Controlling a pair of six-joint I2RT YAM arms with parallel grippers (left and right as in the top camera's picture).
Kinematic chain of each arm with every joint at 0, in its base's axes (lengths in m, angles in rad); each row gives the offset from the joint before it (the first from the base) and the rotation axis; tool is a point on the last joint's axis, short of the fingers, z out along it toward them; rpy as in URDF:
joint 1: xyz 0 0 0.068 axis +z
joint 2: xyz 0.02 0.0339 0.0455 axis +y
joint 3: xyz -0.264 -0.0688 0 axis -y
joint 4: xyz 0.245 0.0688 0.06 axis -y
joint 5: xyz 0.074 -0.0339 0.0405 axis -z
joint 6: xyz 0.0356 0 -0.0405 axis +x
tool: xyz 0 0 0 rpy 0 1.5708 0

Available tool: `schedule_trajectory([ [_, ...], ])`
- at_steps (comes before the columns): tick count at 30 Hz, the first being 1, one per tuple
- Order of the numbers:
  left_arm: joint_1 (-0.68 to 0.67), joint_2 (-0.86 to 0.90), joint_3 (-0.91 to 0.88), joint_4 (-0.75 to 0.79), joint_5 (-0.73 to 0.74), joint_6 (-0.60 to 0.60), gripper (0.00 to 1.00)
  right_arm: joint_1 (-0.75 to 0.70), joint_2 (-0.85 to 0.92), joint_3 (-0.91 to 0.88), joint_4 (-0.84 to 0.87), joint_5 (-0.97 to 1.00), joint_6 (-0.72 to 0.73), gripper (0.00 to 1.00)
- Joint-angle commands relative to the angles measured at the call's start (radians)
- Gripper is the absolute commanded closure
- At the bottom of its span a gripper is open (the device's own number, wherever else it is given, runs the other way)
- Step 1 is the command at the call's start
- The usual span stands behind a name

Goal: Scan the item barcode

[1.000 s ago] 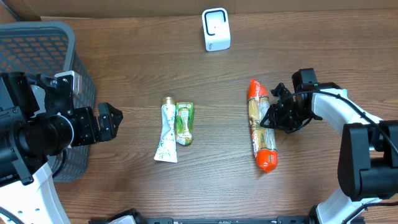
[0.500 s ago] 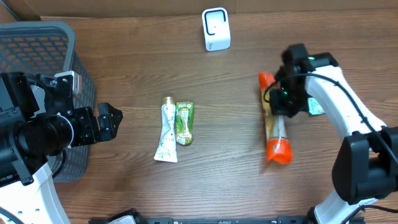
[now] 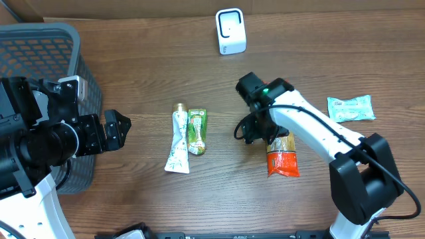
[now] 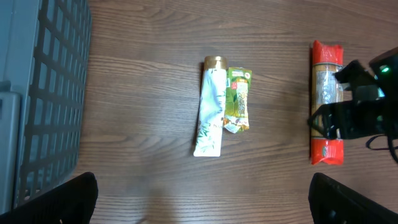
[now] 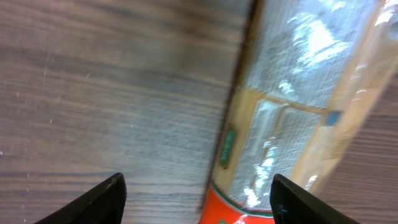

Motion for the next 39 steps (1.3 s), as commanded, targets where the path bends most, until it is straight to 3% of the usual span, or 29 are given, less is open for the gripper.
schedule_trajectory([
  [1,0.005,0.003,-0.001,0.001,0.000,0.008,0.00,-0.092,-0.009,0.093,-0.019,-0.006,0.022,0.27],
  [7,0.005,0.003,-0.001,0.001,0.000,0.008,0.00,-0.303,-0.014,0.124,-0.050,-0.238,-0.120,0.17],
  [13,0.005,0.003,-0.001,0.001,0.000,0.008,0.00,-0.471,-0.011,0.000,0.005,-0.365,-0.250,0.16],
  [20,0.005,0.003,-0.001,0.001,0.000,0.008,0.00,-0.535,-0.010,-0.220,0.220,-0.532,-0.333,0.16],
  [30,0.005,0.003,-0.001,0.001,0.000,0.008,0.00,-0.558,-0.008,-0.311,0.440,-0.614,-0.354,0.18],
  [35,0.005,0.003,-0.001,0.001,0.000,0.008,0.00,-0.558,-0.006,-0.358,0.526,-0.653,-0.344,0.27],
  [39,0.005,0.003,-0.001,0.002,0.000,0.008,0.00,-0.558,0.025,-0.381,0.534,-0.666,-0.323,0.49],
])
